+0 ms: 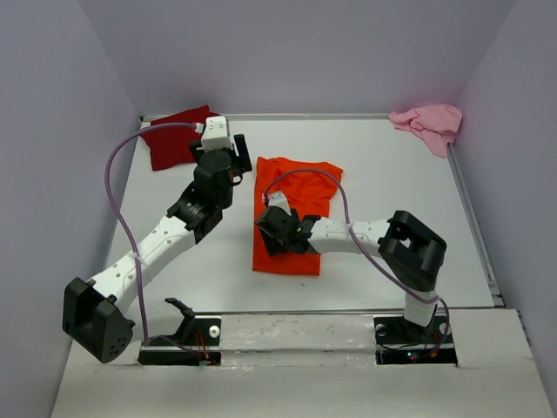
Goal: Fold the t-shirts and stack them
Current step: Fold the tshirt
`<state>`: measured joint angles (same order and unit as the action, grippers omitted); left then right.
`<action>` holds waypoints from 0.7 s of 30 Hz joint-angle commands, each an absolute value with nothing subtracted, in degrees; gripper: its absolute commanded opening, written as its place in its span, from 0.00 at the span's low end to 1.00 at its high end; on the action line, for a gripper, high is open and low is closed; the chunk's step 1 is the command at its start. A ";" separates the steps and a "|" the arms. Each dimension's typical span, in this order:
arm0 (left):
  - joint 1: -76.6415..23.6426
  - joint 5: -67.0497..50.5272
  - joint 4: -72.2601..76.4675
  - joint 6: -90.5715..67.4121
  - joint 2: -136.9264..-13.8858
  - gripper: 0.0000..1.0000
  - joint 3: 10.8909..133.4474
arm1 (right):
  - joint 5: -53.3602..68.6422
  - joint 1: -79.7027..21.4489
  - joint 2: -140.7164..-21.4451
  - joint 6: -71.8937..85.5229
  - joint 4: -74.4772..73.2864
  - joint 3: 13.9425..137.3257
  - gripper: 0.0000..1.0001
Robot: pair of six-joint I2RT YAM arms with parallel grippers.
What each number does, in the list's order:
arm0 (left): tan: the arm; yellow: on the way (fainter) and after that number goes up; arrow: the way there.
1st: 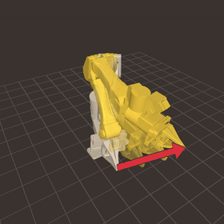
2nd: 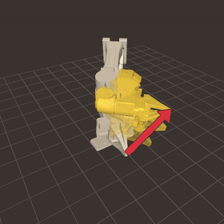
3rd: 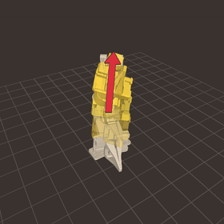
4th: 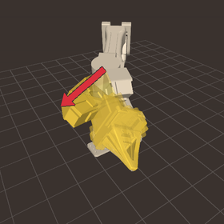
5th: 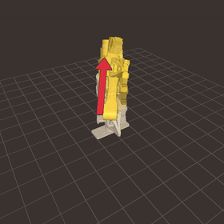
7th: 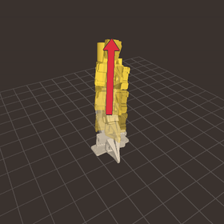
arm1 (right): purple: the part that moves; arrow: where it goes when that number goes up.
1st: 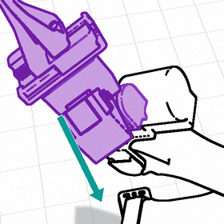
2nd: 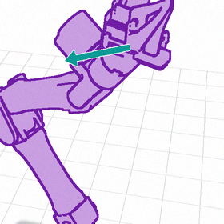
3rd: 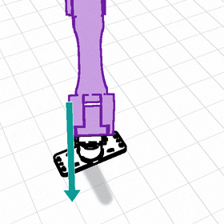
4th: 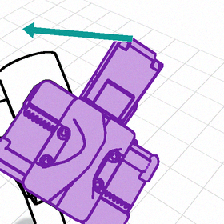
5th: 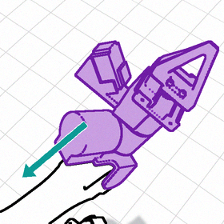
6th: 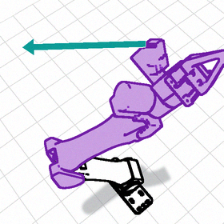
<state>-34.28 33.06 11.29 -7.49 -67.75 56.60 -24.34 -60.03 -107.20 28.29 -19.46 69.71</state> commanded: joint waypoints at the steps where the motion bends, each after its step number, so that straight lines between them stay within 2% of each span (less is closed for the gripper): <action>1: -33.93 33.40 13.18 -7.03 -66.80 0.80 57.92 | -23.03 -60.12 -107.84 28.65 -16.79 70.05 0.72; 21: -34.01 33.31 13.27 -7.12 -66.45 0.80 57.83 | -29.44 -58.54 -110.04 23.82 -18.28 73.74 0.72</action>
<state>-34.28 33.01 11.29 -7.51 -67.75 56.60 -26.13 -59.40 -110.19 25.71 -18.83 71.55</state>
